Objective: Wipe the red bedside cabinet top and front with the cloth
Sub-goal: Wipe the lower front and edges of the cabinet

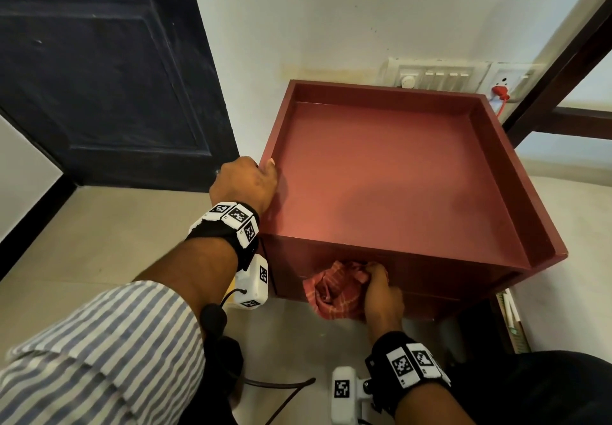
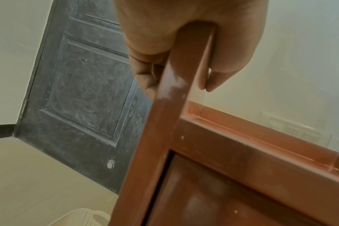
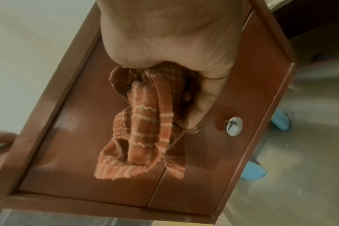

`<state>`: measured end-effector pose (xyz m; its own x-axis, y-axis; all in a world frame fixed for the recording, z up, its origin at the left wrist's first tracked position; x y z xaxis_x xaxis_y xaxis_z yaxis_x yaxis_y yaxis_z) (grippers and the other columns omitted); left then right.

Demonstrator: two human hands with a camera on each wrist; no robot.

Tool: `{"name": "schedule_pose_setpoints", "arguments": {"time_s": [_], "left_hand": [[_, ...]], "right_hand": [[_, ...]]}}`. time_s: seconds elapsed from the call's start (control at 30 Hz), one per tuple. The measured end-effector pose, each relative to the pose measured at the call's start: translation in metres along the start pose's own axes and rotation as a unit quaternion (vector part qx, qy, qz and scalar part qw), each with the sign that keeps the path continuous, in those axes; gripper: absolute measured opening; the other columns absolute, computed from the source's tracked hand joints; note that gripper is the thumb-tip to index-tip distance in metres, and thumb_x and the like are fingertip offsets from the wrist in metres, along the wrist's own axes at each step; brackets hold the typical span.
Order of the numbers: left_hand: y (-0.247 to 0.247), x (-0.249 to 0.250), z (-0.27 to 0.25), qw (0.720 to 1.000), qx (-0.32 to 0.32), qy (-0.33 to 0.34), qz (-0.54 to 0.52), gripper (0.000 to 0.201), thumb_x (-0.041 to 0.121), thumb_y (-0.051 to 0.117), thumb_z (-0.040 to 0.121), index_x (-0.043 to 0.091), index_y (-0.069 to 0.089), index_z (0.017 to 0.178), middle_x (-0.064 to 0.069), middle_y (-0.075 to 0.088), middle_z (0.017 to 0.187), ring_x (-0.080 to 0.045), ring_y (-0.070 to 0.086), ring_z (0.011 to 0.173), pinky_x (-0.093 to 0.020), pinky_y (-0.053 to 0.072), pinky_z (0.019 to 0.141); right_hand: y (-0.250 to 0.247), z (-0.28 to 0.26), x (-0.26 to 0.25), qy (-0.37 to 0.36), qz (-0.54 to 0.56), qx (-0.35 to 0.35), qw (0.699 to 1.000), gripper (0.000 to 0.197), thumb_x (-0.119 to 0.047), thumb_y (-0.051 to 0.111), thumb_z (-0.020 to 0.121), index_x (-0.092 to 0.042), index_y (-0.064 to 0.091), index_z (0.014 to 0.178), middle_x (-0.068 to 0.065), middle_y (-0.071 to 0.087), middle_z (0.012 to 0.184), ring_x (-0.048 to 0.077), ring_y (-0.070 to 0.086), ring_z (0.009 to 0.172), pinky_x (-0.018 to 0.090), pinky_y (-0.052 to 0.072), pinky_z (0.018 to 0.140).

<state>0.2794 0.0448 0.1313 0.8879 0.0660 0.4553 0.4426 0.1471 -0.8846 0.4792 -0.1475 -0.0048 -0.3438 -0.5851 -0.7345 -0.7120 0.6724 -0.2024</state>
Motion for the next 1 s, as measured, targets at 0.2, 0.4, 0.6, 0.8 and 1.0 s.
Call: {"name": "schedule_pose_setpoints", "arguments": {"time_s": [0.2, 0.4, 0.6, 0.8, 1.0], "left_hand": [[0.001, -0.001, 0.001, 1.0, 0.002, -0.002, 0.005, 0.058, 0.06, 0.042, 0.096, 0.011, 0.072, 0.103, -0.013, 0.072, 0.097, -0.035, 0.069, 0.089, -0.042, 0.056, 0.079], [0.0, 0.0, 0.001, 1.0, 0.004, -0.004, 0.011, 0.058, 0.06, 0.043, 0.097, 0.011, 0.072, 0.102, -0.013, 0.071, 0.097, -0.035, 0.069, 0.09, -0.042, 0.055, 0.079], [0.001, -0.001, 0.002, 1.0, 0.002, -0.009, 0.004, 0.057, 0.061, 0.044, 0.096, 0.012, 0.073, 0.101, -0.011, 0.072, 0.095, -0.033, 0.069, 0.087, -0.04, 0.053, 0.077], [0.001, 0.0, 0.003, 1.0, 0.001, -0.009, 0.007, 0.056, 0.061, 0.044, 0.097, 0.012, 0.072, 0.101, -0.01, 0.072, 0.094, -0.033, 0.069, 0.086, -0.04, 0.055, 0.077], [0.002, -0.001, 0.003, 1.0, 0.004, -0.005, 0.009, 0.057, 0.06, 0.043, 0.097, 0.012, 0.073, 0.101, -0.011, 0.072, 0.094, -0.033, 0.069, 0.086, -0.042, 0.056, 0.078]], "right_hand": [[0.008, -0.003, 0.003, 0.036, 0.139, -0.019, 0.989, 0.037, -0.042, 0.065, 0.075, -0.011, 0.074, 0.093, 0.014, 0.074, 0.1, 0.031, 0.071, 0.086, 0.041, 0.06, 0.071], [0.019, -0.004, 0.003, 0.102, 0.275, -0.154, 0.943, 0.043, -0.047, 0.042, 0.094, -0.02, 0.073, 0.103, 0.008, 0.078, 0.093, 0.031, 0.068, 0.096, 0.04, 0.055, 0.076], [0.018, 0.001, 0.004, 0.128, 0.31, -0.156, 0.929, 0.057, -0.053, 0.035, 0.097, -0.015, 0.068, 0.124, 0.018, 0.071, 0.12, 0.039, 0.065, 0.11, 0.047, 0.055, 0.082], [0.024, 0.003, 0.011, 0.086, 0.265, -0.072, 0.958, 0.042, -0.052, 0.043, 0.097, -0.02, 0.069, 0.101, 0.016, 0.071, 0.112, 0.036, 0.069, 0.087, 0.047, 0.058, 0.061], [0.027, 0.007, 0.014, 0.095, 0.375, -0.127, 0.913, 0.055, -0.05, 0.026, 0.105, -0.017, 0.064, 0.127, 0.01, 0.071, 0.112, 0.029, 0.067, 0.089, 0.039, 0.062, 0.052]]}}
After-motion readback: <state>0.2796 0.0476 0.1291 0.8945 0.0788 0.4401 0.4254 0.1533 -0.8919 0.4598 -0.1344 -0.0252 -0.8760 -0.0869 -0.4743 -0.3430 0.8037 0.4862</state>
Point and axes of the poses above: each hand's wrist, its own z-axis towards the middle knuckle, its own y-axis out of the palm, x = y × z, the point moved 3 cm from there along z, towards the middle knuckle
